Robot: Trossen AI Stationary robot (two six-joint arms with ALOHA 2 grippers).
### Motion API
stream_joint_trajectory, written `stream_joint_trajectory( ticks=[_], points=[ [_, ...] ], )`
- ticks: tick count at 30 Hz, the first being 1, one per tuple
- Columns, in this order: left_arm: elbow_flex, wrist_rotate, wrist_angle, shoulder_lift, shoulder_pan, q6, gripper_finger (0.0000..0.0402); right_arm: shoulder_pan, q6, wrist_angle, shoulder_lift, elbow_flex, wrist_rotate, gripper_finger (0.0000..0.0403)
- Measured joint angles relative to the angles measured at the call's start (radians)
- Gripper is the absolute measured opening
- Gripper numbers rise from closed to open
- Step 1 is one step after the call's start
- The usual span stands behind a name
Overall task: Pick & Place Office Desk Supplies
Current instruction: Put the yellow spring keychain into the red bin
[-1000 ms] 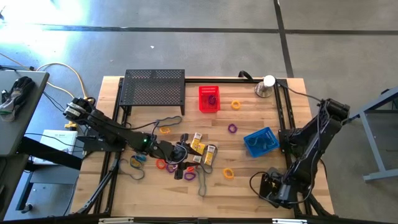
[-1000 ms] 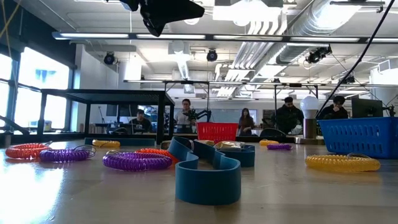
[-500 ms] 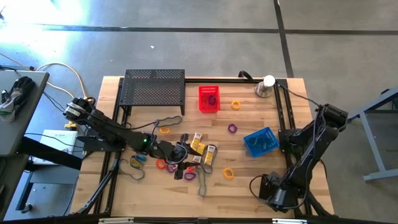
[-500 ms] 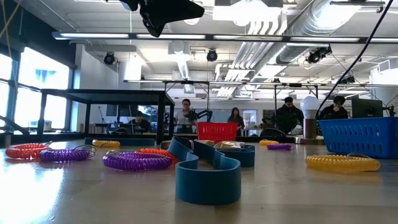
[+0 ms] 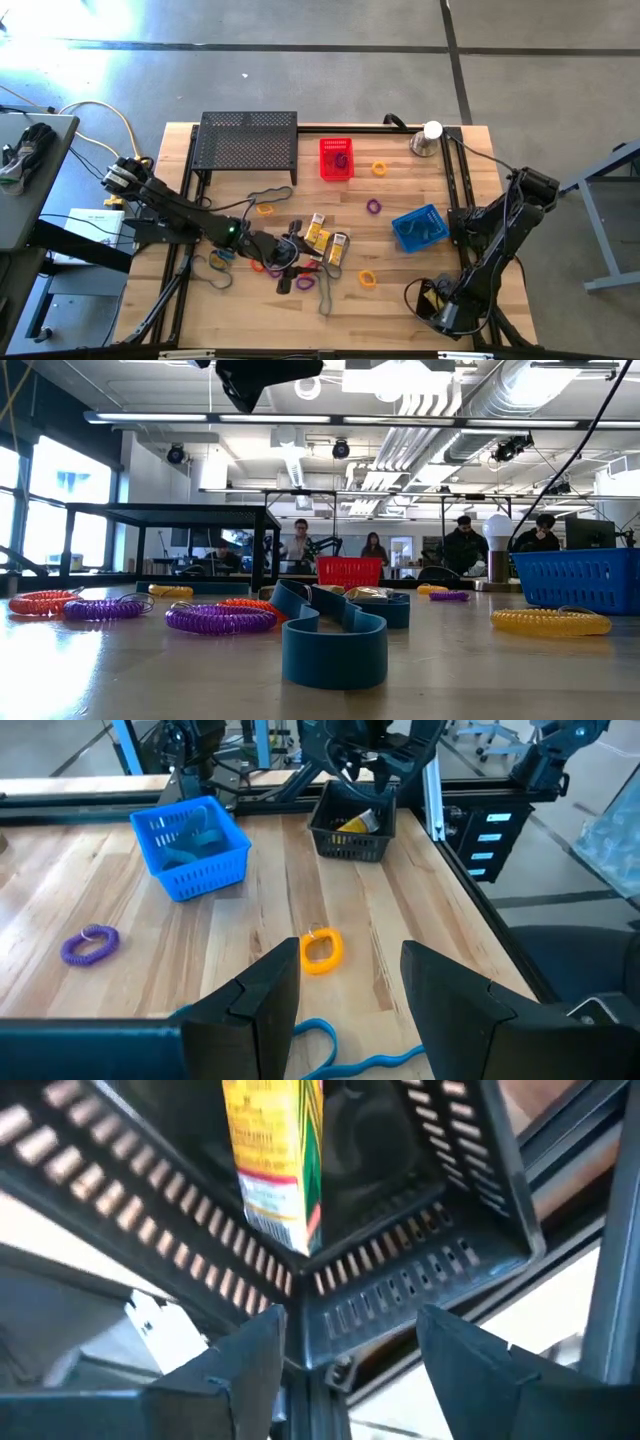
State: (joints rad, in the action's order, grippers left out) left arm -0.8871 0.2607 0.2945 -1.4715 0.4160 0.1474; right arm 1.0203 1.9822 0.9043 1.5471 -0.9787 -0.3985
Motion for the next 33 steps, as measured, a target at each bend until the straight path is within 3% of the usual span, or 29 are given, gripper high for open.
stream_joint_trajectory(
  ticks=[6, 17, 23, 30, 33],
  points=[
    [0.000, 0.000, -0.021, 0.000, -0.007, 0.034, 0.0170, 0.000, 0.011, 0.071, -0.031, 0.000, 0.029, 0.0209],
    [0.000, 0.003, -0.100, 0.000, -0.021, 0.038, 0.0170, -0.023, -0.004, 0.131, -0.212, 0.000, 0.341, 0.0200],
    [0.001, 0.003, -0.104, 0.000, -0.013, 0.146, 0.0170, -0.098, -0.245, 0.122, -0.271, 0.000, 0.577, 0.0198],
    [0.001, 0.000, -0.107, 0.000, -0.013, 0.057, 0.0170, -0.253, -0.707, 0.008, -0.264, 0.000, 0.903, 0.0198],
    [0.001, 0.000, -0.110, 0.000, -0.013, 0.055, 0.0170, -0.296, -0.849, -0.110, -0.264, 0.000, 0.987, 0.0196]
  ],
)
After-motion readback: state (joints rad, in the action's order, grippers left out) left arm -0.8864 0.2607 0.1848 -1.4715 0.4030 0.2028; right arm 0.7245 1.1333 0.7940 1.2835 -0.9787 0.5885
